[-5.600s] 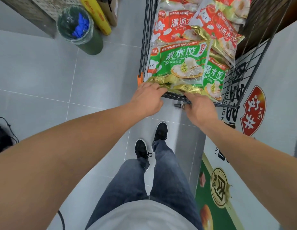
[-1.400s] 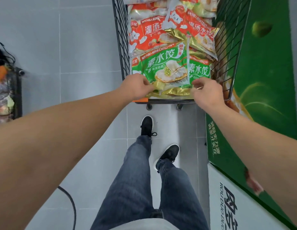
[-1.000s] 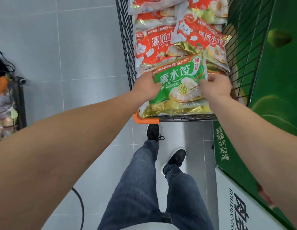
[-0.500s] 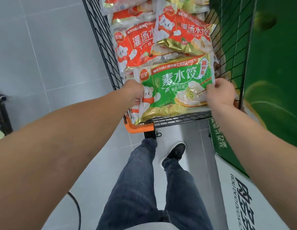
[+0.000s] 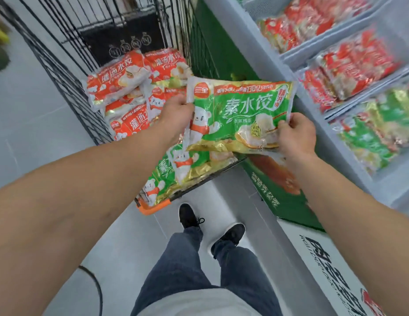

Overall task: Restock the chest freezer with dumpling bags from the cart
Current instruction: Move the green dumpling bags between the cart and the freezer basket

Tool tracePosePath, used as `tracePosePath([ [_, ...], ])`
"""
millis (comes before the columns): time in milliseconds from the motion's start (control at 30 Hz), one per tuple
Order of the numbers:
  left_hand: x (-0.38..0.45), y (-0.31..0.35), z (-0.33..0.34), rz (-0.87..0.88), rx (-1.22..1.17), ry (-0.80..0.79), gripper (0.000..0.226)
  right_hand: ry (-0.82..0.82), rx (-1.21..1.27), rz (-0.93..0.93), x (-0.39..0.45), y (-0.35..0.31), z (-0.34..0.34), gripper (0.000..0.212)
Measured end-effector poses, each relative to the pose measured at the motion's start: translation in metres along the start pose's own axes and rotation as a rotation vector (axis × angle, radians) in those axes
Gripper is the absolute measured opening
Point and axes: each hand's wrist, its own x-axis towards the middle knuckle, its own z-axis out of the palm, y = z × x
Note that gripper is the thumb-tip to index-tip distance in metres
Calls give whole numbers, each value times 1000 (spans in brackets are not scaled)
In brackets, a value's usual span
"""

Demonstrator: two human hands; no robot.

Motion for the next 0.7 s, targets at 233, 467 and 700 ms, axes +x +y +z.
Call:
tracePosePath([
  [233, -19, 63, 102, 154, 90, -101, 26, 148, 162, 95, 9, 34, -105, 14],
  [467, -50, 96, 226, 244, 194, -189, 30, 289, 265, 194, 25, 103, -197, 15],
  [700, -57, 113, 322, 293, 249, -279, 33, 384, 258, 251, 52, 152, -252, 28],
])
